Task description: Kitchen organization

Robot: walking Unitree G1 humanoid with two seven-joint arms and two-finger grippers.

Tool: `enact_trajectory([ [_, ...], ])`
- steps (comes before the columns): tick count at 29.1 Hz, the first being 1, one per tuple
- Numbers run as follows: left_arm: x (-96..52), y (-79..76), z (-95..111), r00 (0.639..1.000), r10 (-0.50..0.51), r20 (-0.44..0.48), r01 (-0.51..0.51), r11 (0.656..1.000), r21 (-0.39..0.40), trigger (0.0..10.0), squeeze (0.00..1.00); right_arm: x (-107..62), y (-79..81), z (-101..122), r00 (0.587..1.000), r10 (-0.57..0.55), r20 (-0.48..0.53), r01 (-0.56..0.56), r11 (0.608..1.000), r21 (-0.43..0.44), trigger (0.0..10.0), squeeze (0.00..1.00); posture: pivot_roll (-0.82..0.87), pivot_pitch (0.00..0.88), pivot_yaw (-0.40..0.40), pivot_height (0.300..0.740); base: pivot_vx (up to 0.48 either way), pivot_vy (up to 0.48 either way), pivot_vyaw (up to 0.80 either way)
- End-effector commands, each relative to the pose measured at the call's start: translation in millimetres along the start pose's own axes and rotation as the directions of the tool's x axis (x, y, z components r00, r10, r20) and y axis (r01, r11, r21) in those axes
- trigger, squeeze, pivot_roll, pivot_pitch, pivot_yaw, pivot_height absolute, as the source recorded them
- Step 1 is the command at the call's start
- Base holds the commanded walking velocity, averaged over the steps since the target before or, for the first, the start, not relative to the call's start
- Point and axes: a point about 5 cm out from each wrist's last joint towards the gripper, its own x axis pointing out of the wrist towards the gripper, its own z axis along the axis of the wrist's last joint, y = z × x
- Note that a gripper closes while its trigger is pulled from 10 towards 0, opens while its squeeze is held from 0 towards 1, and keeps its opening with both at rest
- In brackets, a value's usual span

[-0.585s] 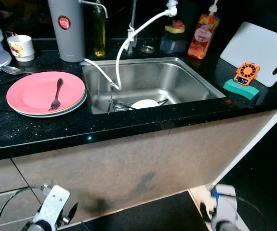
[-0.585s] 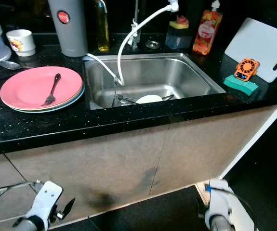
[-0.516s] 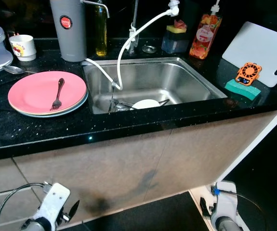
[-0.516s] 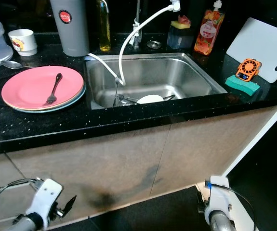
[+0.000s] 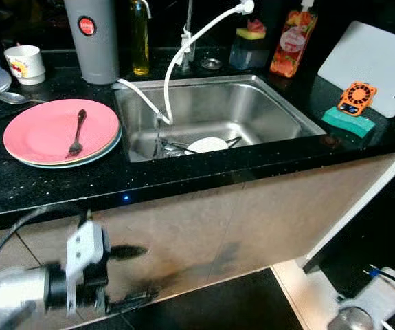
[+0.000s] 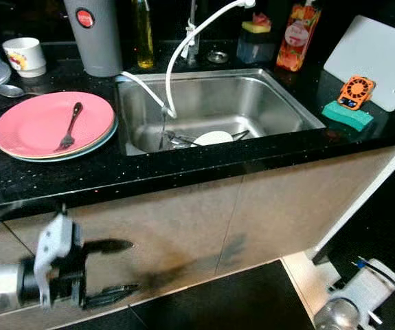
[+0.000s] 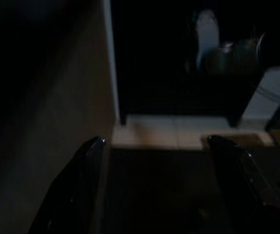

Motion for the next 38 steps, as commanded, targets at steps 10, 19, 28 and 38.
enact_trajectory([
  [10, 31.0, 83.2, 86.7, 0.791, 0.529, 0.308, -0.511, 0.848, -0.143, 10.0, 0.00, -13.5, 14.6, 186.3, 0.754, -0.028, 0.656, 0.006, 0.999, 0.036, 10.0, 0.00, 0.08, 0.000, -0.048, 0.740, 0.000, 0.000, 0.00],
  [19, 18.6, 146.1, 98.0, 0.485, 0.856, 0.178, -0.836, 0.513, -0.194, 10.0, 0.00, -81.6, 97.2, 256.5, 0.423, 0.493, 0.760, -0.556, 0.804, -0.212, 10.0, 0.00, 0.10, 0.000, -0.061, 0.740, 0.000, 0.000, 0.00],
  [28, -0.4, 192.4, 109.9, 0.317, 0.948, 0.013, -0.931, 0.314, -0.187, 10.0, 0.00, -128.6, 124.9, 237.5, 0.297, 0.673, 0.677, -0.781, 0.580, -0.234, 10.0, 0.00, 0.08, 0.000, -0.015, 0.740, 0.000, 0.000, 0.00],
  [38, 0.9, 217.5, 82.2, 0.202, 0.960, -0.192, -0.959, 0.154, -0.238, 10.0, 0.00, -137.3, 122.3, 221.5, 0.287, 0.715, 0.638, -0.834, 0.514, -0.201, 10.0, 0.00, 0.06, 0.000, 0.024, 0.740, 0.000, 0.000, 0.00],
])
